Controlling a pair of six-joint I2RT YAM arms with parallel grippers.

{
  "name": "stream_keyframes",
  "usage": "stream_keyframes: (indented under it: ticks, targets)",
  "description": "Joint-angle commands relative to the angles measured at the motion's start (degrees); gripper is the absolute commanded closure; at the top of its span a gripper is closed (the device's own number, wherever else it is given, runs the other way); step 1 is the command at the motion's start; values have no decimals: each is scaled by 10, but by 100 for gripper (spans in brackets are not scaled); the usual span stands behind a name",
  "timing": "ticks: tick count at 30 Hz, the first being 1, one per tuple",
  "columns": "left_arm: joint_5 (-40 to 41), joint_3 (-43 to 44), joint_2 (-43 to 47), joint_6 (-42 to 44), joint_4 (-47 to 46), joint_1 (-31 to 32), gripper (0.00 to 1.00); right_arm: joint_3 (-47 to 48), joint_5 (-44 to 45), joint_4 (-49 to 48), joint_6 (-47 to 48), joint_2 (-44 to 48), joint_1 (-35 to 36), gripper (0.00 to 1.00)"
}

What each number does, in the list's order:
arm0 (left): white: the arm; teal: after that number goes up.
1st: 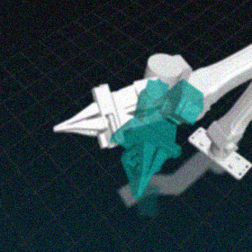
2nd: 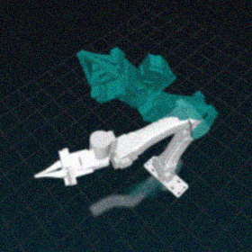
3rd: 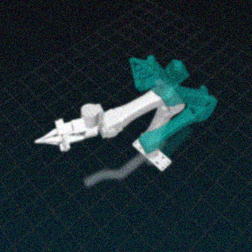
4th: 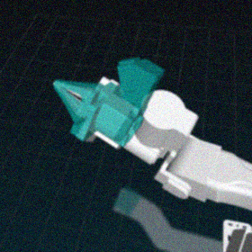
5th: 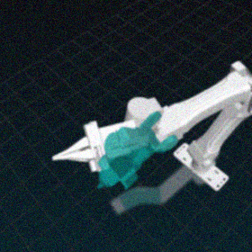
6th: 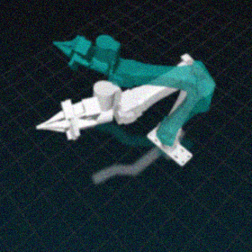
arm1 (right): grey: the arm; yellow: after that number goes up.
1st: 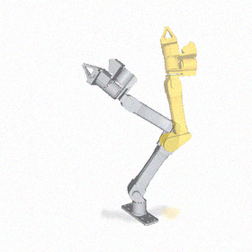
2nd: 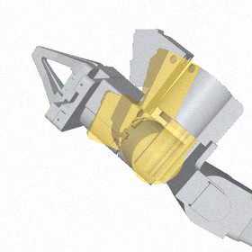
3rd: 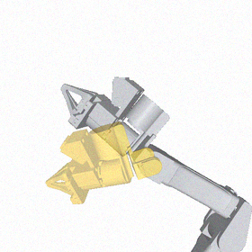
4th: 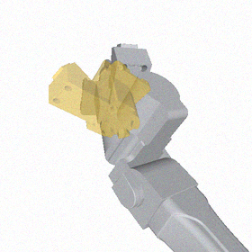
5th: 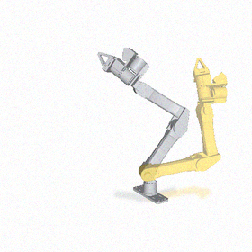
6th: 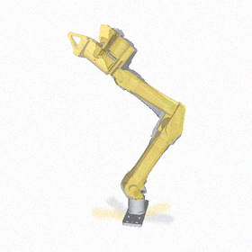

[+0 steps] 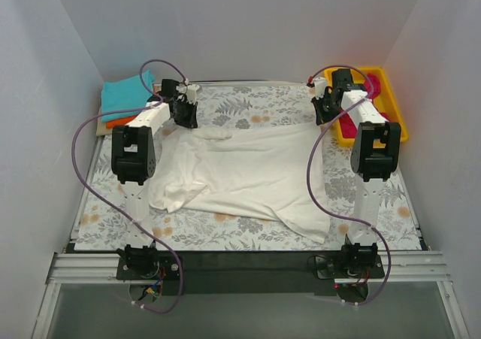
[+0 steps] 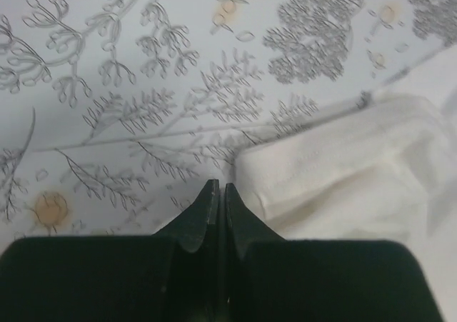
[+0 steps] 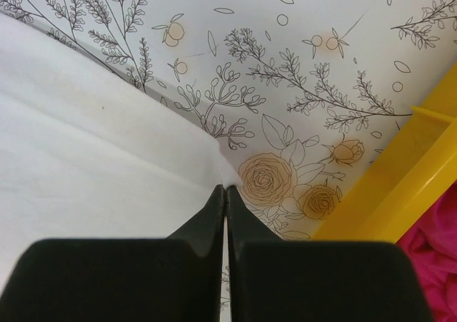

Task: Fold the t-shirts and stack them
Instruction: Flatten the tshirt out

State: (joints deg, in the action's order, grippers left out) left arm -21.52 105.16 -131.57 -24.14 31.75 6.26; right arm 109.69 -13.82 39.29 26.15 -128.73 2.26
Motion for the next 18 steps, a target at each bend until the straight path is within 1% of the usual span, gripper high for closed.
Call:
stream_keyframes:
  ticks: [1,2,3,4,5,6,7,8,9,10,11,12,13,16,18]
  targets:
    - [-82,-98,165,54,-49,-3,100,-4,1,3,7,21,-2,99]
    - [-91,-137,203,72,-67,-1,100,-6,0,2,7,22,-2,99]
    - [-98,-226,269,91,-97,0,100,-8,-1,2,8,23,-2,99]
    - [-105,-265,305,144,-106,4,100,-12,-1,3,8,26,-2,99]
    - [-111,-309,335,173,-110,6,100,-15,-5,3,8,28,-2,99]
    - [-117,-382,389,203,-111,8,100,-17,-5,2,8,30,-2,99]
    - [-126,-426,413,238,-109,11,100,-20,-6,3,9,31,-2,99]
    - [-127,-465,436,321,-106,16,100,-22,-9,2,9,32,-2,99]
    - [-125,-500,478,368,-84,21,90,-24,-9,2,10,32,-2,99]
    - [-120,-565,494,408,-68,36,81,-25,-9,3,13,31,-2,99]
    - [-106,-591,511,467,-57,45,72,-27,-9,2,13,31,-2,99]
    - [-100,-616,526,473,-54,48,64,-28,-9,3,14,30,-2,99]
    - [-98,-640,553,469,-56,52,57,-29,-9,3,14,30,-2,99]
    - [-102,-624,557,415,-19,49,57,-37,-8,4,17,34,-2,99]
    - [-126,-582,550,374,8,39,57,-44,-10,4,20,40,-2,99]
